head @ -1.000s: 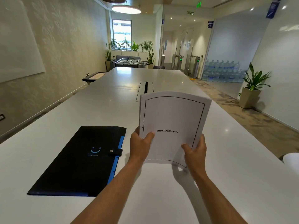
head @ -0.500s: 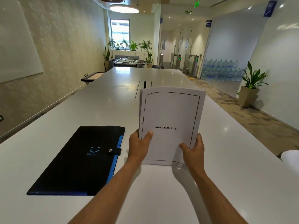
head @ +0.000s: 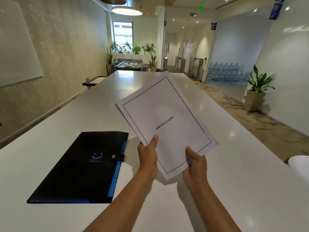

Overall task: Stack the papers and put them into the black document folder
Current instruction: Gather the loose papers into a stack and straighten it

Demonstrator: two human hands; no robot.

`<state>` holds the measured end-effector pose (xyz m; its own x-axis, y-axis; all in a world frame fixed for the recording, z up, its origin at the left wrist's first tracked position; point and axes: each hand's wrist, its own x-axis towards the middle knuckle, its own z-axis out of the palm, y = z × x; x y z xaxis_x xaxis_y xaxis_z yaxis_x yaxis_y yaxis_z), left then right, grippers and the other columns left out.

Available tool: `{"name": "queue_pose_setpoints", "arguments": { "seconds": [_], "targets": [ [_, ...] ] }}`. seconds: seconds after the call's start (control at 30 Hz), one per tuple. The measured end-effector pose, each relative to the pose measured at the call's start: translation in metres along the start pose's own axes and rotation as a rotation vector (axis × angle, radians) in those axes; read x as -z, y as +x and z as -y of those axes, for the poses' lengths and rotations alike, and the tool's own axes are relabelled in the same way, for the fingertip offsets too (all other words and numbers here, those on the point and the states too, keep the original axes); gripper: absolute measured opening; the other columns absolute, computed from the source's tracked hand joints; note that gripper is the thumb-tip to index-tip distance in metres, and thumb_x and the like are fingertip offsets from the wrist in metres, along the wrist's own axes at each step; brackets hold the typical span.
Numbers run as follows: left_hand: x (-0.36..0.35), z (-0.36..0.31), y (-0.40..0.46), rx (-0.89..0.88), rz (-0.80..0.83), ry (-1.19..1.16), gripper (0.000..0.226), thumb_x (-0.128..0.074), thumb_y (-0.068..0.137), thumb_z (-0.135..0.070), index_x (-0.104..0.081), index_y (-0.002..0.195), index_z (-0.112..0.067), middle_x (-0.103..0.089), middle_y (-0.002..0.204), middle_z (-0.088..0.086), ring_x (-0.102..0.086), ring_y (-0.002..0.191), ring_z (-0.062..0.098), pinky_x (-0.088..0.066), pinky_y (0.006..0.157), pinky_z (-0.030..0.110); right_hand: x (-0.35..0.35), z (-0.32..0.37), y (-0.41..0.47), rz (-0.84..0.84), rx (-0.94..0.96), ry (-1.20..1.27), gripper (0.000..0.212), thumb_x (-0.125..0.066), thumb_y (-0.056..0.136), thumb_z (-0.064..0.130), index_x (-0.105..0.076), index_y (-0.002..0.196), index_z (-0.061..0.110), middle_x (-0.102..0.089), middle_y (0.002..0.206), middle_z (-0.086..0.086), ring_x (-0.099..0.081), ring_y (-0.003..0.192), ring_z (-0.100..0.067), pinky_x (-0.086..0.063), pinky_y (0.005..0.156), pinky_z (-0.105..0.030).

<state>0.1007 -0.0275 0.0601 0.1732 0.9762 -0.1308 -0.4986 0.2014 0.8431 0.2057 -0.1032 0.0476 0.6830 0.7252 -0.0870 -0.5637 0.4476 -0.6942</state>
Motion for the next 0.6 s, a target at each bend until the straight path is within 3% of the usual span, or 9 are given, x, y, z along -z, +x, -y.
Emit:
{"name": "queue_pose_setpoints", "arguments": {
  "seconds": [0.1, 0.23, 0.4, 0.53, 0.6],
  "targets": [
    [0.001, 0.003, -0.002, 0.037, -0.019, 0.002, 0.027, -0.072, 0.082, -0.038, -0.048, 0.096, -0.039, -0.067, 0.098, -0.004, -0.067, 0.081, 0.015, -0.052, 0.046, 0.022, 0.003, 0.001, 0.000, 0.025, -0.005, 0.014, 0.039, -0.058, 0.086, -0.003, -0.063, 0.116, 0.020, -0.074, 0.107, -0.003, -0.072, 0.091, -0.018, -0.054, 0.081, -0.039],
    [0.005, 0.006, -0.002, 0.094, -0.020, -0.041, 0.031, -0.074, 0.079, -0.037, -0.050, 0.100, -0.037, -0.069, 0.099, -0.001, -0.068, 0.083, 0.020, -0.054, 0.045, 0.026, 0.007, -0.003, -0.004, 0.033, -0.004, -0.031, 0.041, -0.060, 0.085, -0.005, -0.061, 0.118, 0.019, -0.074, 0.109, -0.004, -0.071, 0.095, -0.020, -0.056, 0.078, -0.037],
    [0.020, 0.004, 0.005, 0.147, 0.077, -0.057, 0.060, -0.080, 0.072, -0.022, -0.053, 0.125, -0.020, -0.069, 0.113, 0.009, -0.067, 0.098, 0.028, -0.057, 0.082, 0.045, 0.008, 0.007, 0.001, -0.089, 0.113, -0.253, 0.035, -0.064, 0.083, -0.007, -0.064, 0.109, 0.017, -0.075, 0.099, -0.001, -0.071, 0.094, -0.022, -0.054, 0.088, -0.042],
    [0.040, -0.019, 0.021, 0.087, 0.122, -0.236, 0.026, -0.067, 0.083, -0.018, -0.064, 0.107, -0.010, -0.070, 0.099, 0.013, -0.071, 0.083, 0.025, -0.057, 0.070, 0.039, 0.016, 0.034, 0.011, -0.069, 0.146, -0.348, 0.037, -0.063, 0.084, -0.008, -0.062, 0.114, 0.012, -0.071, 0.104, -0.004, -0.068, 0.099, -0.026, -0.053, 0.088, -0.040],
    [0.056, -0.034, 0.035, 0.064, 0.111, -0.296, 0.023, -0.061, 0.085, -0.026, -0.068, 0.100, -0.010, -0.071, 0.094, 0.012, -0.069, 0.081, 0.025, -0.055, 0.071, 0.037, 0.023, 0.048, 0.016, -0.015, 0.109, -0.379, 0.037, -0.062, 0.084, -0.009, -0.062, 0.115, 0.010, -0.072, 0.106, -0.008, -0.070, 0.096, -0.028, -0.055, 0.086, -0.041]
  ]
}}
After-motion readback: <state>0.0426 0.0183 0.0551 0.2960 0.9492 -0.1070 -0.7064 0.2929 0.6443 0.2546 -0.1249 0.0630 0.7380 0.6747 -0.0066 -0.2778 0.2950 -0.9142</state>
